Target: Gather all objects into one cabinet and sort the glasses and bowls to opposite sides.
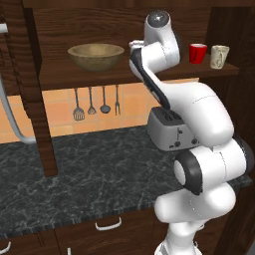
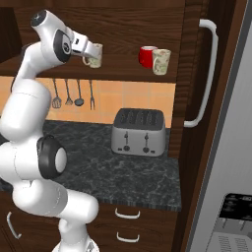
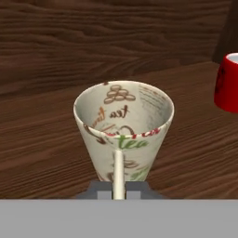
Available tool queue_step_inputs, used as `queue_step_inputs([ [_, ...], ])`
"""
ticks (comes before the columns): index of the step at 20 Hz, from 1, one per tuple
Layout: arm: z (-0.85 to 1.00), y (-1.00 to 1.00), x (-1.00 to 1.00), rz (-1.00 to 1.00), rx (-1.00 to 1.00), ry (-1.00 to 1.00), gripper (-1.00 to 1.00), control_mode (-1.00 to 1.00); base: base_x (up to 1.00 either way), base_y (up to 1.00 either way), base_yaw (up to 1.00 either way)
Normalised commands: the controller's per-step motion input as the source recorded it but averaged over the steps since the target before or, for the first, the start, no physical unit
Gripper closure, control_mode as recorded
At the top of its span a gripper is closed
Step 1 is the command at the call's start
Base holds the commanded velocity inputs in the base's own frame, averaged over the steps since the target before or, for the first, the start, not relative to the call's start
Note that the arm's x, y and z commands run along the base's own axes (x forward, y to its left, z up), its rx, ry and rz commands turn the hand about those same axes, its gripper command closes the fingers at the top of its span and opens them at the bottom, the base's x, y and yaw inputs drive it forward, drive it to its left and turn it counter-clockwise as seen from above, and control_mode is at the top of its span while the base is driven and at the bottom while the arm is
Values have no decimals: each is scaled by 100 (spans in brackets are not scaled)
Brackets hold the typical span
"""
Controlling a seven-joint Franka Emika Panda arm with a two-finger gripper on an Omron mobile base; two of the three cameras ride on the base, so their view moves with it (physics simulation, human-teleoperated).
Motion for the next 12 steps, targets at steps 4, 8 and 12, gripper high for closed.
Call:
queue_step_inputs([
  [4,7,-60,0,-17,0,0,100,-100,0,0,0],
  [8,12,-59,0,-13,0,3,100,-100,0,0,0],
  [12,5,-55,0,-9,0,3,100,-100,0,0,0],
])
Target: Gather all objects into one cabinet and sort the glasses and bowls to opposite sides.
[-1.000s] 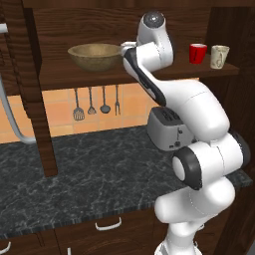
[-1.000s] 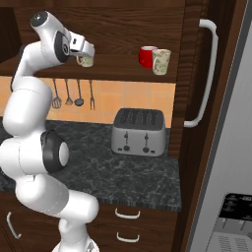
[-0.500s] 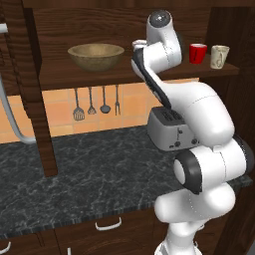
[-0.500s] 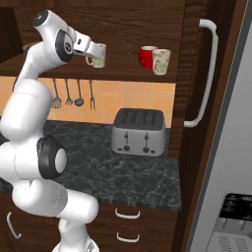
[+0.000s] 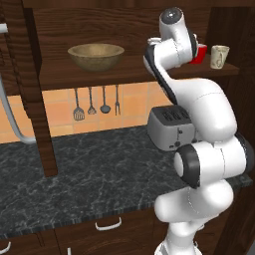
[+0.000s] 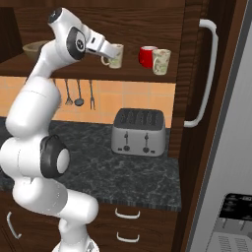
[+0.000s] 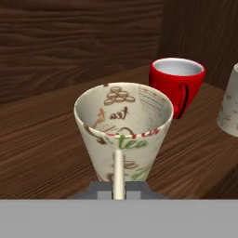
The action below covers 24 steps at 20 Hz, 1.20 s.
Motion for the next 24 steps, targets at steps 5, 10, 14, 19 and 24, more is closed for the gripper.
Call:
queue_step_inputs([
  [5,0,-53,0,-5,1,0,100,-100,0,0,0],
  [10,0,-42,-6,-3,0,0,100,-100,0,0,0],
  [14,0,-28,-7,0,0,0,100,-100,0,0,0],
  [19,0,-21,0,0,-1,0,100,-100,0,0,0],
  [24,-4,-14,0,-3,-2,0,100,-100,0,0,0],
])
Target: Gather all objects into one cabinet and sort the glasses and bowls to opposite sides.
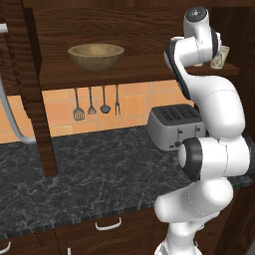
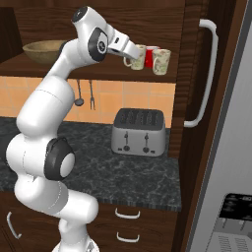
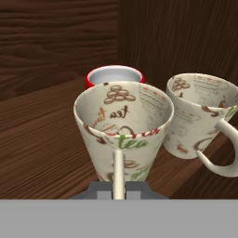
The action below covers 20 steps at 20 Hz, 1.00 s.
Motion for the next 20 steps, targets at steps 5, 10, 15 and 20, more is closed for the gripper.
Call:
queue_step_inputs([
  [5,0,-14,-5,-3,-3,0,100,-100,0,0,0],
  [10,-4,-9,-18,-1,-3,0,100,-100,0,0,0],
  [15,-10,0,-21,-1,-4,0,100,-100,0,0,0],
  [20,-21,0,-1,0,0,-1,100,-100,0,0,0],
])
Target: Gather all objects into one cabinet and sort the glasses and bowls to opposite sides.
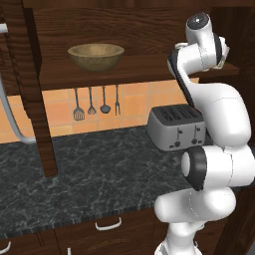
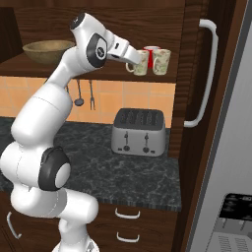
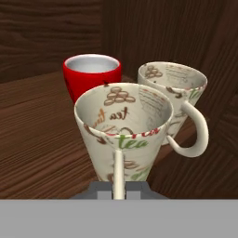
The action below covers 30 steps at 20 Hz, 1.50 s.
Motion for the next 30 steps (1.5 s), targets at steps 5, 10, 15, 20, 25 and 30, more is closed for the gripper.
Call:
queue_step_inputs([
  [5,-6,0,3,0,0,0,100,-100,0,0,0],
  [10,0,0,2,0,0,0,100,-100,0,0,0],
  [15,0,0,5,0,0,0,100,-100,0,0,0],
  [20,0,-2,7,0,0,0,100,-100,0,0,0],
  [25,0,-1,11,0,0,0,100,-100,0,0,0],
  [30,0,0,2,0,0,0,-100,-100,0,0,0],
])
